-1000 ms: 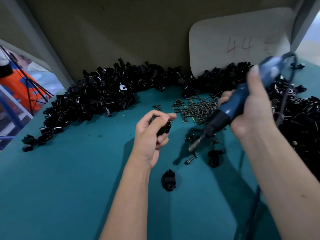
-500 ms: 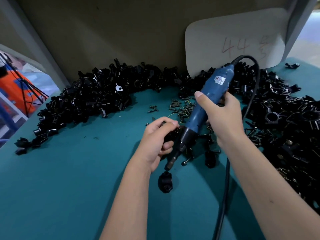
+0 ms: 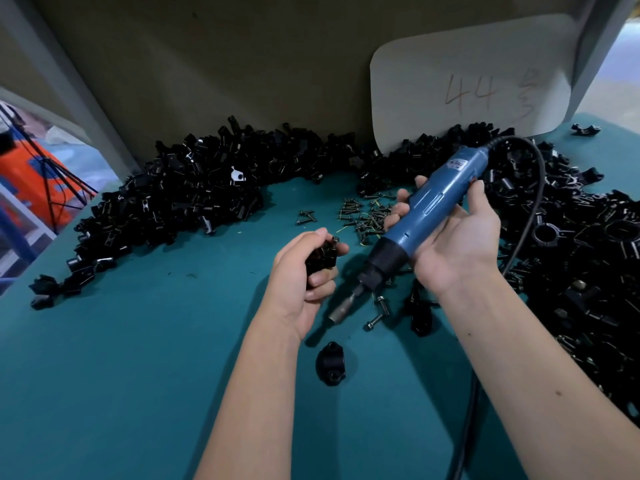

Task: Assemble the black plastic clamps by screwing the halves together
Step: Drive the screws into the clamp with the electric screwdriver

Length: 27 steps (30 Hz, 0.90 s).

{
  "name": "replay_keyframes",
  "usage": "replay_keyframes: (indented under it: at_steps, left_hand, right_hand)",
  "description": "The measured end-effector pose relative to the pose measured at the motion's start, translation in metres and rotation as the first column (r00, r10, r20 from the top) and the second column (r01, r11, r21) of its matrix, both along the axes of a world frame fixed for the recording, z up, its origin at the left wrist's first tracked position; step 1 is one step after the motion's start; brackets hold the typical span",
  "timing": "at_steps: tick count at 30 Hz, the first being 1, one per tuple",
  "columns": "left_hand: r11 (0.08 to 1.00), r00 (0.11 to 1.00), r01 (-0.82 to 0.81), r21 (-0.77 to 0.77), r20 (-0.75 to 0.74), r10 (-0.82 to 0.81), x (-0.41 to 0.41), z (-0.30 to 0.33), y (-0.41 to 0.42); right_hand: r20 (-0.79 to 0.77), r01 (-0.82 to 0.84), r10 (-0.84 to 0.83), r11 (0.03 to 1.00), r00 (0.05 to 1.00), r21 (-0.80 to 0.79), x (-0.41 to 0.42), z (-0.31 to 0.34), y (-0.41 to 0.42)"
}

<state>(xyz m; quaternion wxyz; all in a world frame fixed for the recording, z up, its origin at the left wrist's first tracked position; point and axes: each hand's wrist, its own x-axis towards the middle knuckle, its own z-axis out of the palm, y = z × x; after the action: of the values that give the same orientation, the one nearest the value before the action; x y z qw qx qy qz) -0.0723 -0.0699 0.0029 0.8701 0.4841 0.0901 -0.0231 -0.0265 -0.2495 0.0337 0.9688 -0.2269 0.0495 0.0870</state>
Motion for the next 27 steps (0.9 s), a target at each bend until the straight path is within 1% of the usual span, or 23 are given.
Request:
replay_keyframes:
  at_steps: [5, 11, 14, 17, 19, 21, 24, 27]
  left_hand:
    - [0.999, 1.000, -0.014, 0.035, 0.002, 0.014, 0.001, 0.000, 0.003]
    - [0.982, 0.999, -0.036, 0.185, 0.034, 0.031, 0.000, -0.002, 0.006]
    - [0.974, 0.999, -0.033, 0.225, 0.049, 0.022, 0.000, -0.002, 0.009]
    - [0.958, 0.999, -0.018, 0.286, 0.050, 0.004, -0.001, -0.001, 0.012]
    - [0.942, 1.000, 0.004, 0.336, 0.025, -0.013, -0.002, -0.001, 0.015]
    - [0.911, 0.999, 0.048, 0.408, -0.007, -0.050, -0.003, 0.000, 0.017]
    - [0.843, 0.995, 0.096, 0.530, -0.033, -0.092, -0.004, 0.001, 0.019]
    - [0.756, 0.995, 0.054, 0.652, 0.029, -0.096, -0.003, -0.001, 0.015]
  right_hand:
    - [0.010, 0.036, -0.036, 0.999, 0.999, 0.003, 0.000, 0.001, -0.006]
    - [-0.035, 0.051, -0.053, 0.997, 0.998, -0.057, 0.000, 0.004, -0.010]
    - [-0.049, 0.070, -0.075, 0.993, 0.996, -0.094, 0.000, 0.007, -0.011]
    - [-0.036, 0.125, -0.128, 0.989, 0.991, -0.080, -0.001, 0.014, -0.010]
    - [-0.028, 0.193, -0.196, 0.978, 0.980, -0.080, -0.002, 0.021, -0.010]
    - [-0.004, 0.272, -0.273, 0.958, 0.962, -0.092, -0.002, 0.026, -0.010]
    - [0.025, 0.372, -0.372, 0.920, 0.928, -0.121, 0.000, 0.033, -0.015]
    - [0.031, 0.404, -0.404, 0.906, 0.914, -0.122, 0.002, 0.035, -0.021]
